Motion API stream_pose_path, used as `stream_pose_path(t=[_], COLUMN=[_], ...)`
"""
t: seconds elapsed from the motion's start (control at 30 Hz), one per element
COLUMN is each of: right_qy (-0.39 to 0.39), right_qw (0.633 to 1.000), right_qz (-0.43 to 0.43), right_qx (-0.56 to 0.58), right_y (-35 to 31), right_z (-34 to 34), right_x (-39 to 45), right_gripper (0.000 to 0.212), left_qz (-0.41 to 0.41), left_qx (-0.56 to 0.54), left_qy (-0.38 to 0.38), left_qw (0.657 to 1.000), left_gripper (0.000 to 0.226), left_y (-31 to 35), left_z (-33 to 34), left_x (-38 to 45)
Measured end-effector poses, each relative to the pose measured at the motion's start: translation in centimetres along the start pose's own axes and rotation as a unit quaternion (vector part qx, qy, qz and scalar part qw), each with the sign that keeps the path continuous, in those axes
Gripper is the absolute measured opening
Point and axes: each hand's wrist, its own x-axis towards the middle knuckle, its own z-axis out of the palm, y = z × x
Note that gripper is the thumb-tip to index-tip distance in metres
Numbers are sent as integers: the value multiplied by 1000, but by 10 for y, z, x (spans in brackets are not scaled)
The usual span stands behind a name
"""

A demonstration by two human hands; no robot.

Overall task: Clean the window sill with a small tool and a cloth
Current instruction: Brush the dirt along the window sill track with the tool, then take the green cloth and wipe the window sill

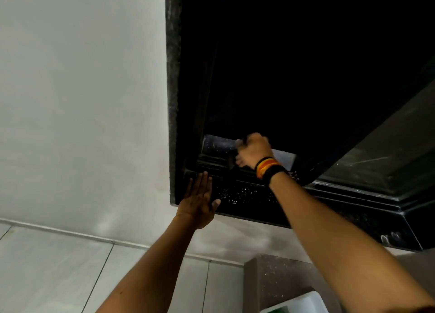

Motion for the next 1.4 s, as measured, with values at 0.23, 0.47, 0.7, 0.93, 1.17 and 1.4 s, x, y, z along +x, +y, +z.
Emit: stream_pose_path(t=[0.23,0.47,0.7,0.93,1.17,1.4], right_qy=[67,131,183,193,160,-65], right_qw=[860,861,810,820,966,924], right_qz=[102,220,349,340,130,334], right_qx=[496,440,435,417,-154,-173], right_y=[16,157,285,318,397,542], right_z=[-31,-139,-184,-178,-99,33], right_x=[-21,-96,-118,-109,-228,-354], right_gripper=[17,37,49,21,57,67], left_qz=[6,7,281,217,418,374], left_qx=[3,0,-28,51,104,104], left_qy=[-5,69,70,-72,-1,-195], left_qw=[1000,998,957,972,902,901], left_gripper=[93,84,61,64,71,68], left_y=[-2,8,185,300,307,288], left_z=[-1,0,21,64,118,264], left_x=[0,-14,13,41,4,-69])
